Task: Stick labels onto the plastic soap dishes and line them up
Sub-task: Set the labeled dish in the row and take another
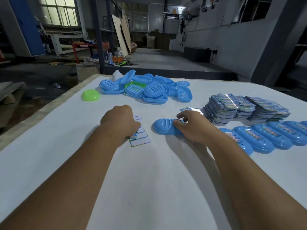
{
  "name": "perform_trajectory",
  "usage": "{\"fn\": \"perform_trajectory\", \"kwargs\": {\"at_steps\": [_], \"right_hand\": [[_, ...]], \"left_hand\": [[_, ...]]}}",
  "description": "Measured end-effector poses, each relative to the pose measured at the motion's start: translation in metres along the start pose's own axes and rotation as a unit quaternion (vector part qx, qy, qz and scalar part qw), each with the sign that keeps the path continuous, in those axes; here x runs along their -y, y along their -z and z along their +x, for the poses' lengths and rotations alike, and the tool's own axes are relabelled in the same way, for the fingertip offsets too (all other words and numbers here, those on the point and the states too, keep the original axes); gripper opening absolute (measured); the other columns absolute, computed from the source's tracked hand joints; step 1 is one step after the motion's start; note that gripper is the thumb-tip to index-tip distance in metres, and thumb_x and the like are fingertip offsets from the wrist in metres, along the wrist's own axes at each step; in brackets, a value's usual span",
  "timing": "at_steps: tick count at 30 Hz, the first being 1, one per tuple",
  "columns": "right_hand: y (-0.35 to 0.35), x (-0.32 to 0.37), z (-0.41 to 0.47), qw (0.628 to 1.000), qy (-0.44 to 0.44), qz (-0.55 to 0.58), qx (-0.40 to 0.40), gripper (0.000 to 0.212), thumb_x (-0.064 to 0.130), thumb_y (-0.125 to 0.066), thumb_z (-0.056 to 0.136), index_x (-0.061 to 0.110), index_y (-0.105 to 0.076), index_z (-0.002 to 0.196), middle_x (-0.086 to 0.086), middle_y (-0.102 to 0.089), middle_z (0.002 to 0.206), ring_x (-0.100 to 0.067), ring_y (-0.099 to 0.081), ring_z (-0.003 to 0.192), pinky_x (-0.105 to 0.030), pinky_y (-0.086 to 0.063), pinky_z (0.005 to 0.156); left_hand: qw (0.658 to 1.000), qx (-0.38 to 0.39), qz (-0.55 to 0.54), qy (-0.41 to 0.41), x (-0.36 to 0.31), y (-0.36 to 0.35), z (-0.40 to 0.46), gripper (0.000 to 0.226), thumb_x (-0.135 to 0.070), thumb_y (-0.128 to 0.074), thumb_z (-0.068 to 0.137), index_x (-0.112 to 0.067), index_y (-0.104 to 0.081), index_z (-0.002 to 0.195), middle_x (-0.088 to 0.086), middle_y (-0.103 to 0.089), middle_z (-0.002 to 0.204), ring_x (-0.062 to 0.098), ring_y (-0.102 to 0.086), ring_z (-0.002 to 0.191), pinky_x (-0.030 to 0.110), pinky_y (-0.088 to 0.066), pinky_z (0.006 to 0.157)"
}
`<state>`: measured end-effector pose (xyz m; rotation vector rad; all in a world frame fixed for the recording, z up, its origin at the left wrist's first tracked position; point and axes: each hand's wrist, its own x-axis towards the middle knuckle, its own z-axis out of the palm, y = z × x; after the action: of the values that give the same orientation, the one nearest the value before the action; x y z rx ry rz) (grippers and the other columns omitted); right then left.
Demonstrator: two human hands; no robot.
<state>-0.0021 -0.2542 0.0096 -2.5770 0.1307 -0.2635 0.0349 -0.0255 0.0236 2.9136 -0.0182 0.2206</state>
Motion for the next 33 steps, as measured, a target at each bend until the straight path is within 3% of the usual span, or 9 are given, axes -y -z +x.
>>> {"fn": "perform_trajectory", "kwargs": {"at_steps": [9, 11, 16, 18, 21, 25, 27, 30, 33], "right_hand": [[0.000, 0.001, 0.000, 1.000, 0.011, -0.008, -0.012, 0.043, 0.043, -0.061, 0.096, 0.021, -0.060, 0.133, -0.002, -0.060, 0.126, -0.016, -0.055, 0.102, -0.029, -0.042, 0.085], [0.001, 0.002, -0.001, 1.000, 0.018, -0.010, -0.020, 0.042, 0.042, -0.061, 0.096, 0.022, -0.060, 0.133, -0.002, -0.060, 0.125, -0.016, -0.055, 0.107, -0.028, -0.039, 0.085], [0.002, 0.010, -0.004, 0.995, 0.049, 0.038, -0.073, 0.032, 0.038, -0.061, 0.097, 0.024, -0.064, 0.126, 0.006, -0.060, 0.112, -0.013, -0.054, 0.099, -0.028, -0.040, 0.085], [0.002, 0.013, -0.006, 0.994, 0.055, 0.059, -0.076, 0.029, 0.037, -0.062, 0.097, 0.025, -0.066, 0.123, 0.009, -0.061, 0.107, -0.014, -0.057, 0.095, -0.030, -0.046, 0.085], [0.000, 0.014, -0.007, 0.994, 0.059, 0.060, -0.065, 0.028, 0.036, -0.062, 0.097, 0.025, -0.066, 0.123, 0.010, -0.062, 0.106, -0.013, -0.057, 0.093, -0.029, -0.047, 0.082], [0.000, 0.013, -0.008, 0.995, 0.061, 0.051, -0.058, 0.029, 0.038, -0.061, 0.098, 0.027, -0.064, 0.124, 0.011, -0.062, 0.107, -0.013, -0.057, 0.095, -0.027, -0.041, 0.081], [0.000, 0.014, -0.008, 0.995, 0.064, 0.053, -0.060, 0.029, 0.038, -0.061, 0.097, 0.027, -0.064, 0.124, 0.011, -0.062, 0.107, -0.013, -0.057, 0.094, -0.027, -0.040, 0.080], [-0.001, 0.016, -0.008, 0.991, 0.071, 0.087, -0.070, 0.028, 0.037, -0.063, 0.096, 0.026, -0.067, 0.121, 0.016, -0.064, 0.099, -0.008, -0.060, 0.086, -0.024, -0.042, 0.076], [-0.001, 0.021, -0.008, 0.977, 0.075, 0.190, -0.066, 0.030, 0.040, -0.069, 0.092, 0.025, -0.069, 0.119, 0.017, -0.069, 0.091, 0.001, -0.064, 0.076, -0.017, -0.046, 0.067]], "left_hand": [[0.990, -0.017, -0.139, 0.033, 0.001, 0.008, 0.002, 0.073, -0.029, -0.089, 0.072, -0.017, -0.051, 0.133, 0.008, -0.061, 0.125, 0.025, -0.059, 0.113, 0.032, -0.047, 0.079], [0.982, -0.031, -0.183, 0.042, 0.001, 0.009, 0.005, 0.065, -0.023, -0.087, 0.074, -0.020, -0.054, 0.130, 0.007, -0.064, 0.123, 0.022, -0.060, 0.113, 0.032, -0.047, 0.082], [0.947, -0.046, -0.317, 0.027, -0.003, 0.013, 0.010, 0.033, -0.034, -0.085, 0.075, -0.028, -0.061, 0.097, 0.000, -0.071, 0.096, 0.016, -0.070, 0.082, 0.034, -0.058, 0.079], [0.954, -0.056, -0.294, 0.017, -0.003, 0.012, 0.011, 0.027, -0.038, -0.083, 0.077, -0.030, -0.061, 0.092, -0.003, -0.069, 0.090, 0.014, -0.068, 0.077, 0.031, -0.055, 0.073], [0.983, -0.083, -0.163, 0.022, 0.000, 0.007, 0.009, 0.013, -0.035, -0.073, 0.085, -0.024, -0.070, 0.092, 0.001, -0.066, 0.087, 0.024, -0.063, 0.082, 0.029, -0.044, 0.067], [0.992, -0.121, -0.028, 0.029, 0.004, 0.004, 0.008, 0.020, -0.026, -0.060, 0.092, -0.021, -0.071, 0.108, 0.007, -0.067, 0.101, 0.030, -0.060, 0.088, 0.033, -0.042, 0.066], [0.988, -0.148, -0.033, 0.021, 0.006, 0.005, 0.008, 0.019, -0.023, -0.060, 0.091, -0.022, -0.072, 0.106, 0.006, -0.068, 0.102, 0.029, -0.059, 0.087, 0.033, -0.044, 0.067], [0.962, -0.133, -0.237, -0.003, 0.002, 0.009, 0.010, 0.009, -0.028, -0.072, 0.086, -0.022, -0.070, 0.091, -0.002, -0.069, 0.083, 0.021, -0.064, 0.078, 0.030, -0.051, 0.072], [0.891, -0.066, -0.447, -0.039, -0.011, 0.014, 0.005, 0.024, -0.027, -0.085, 0.078, -0.015, -0.068, 0.089, -0.009, -0.070, 0.078, 0.008, -0.067, 0.072, 0.024, -0.051, 0.069]]}}
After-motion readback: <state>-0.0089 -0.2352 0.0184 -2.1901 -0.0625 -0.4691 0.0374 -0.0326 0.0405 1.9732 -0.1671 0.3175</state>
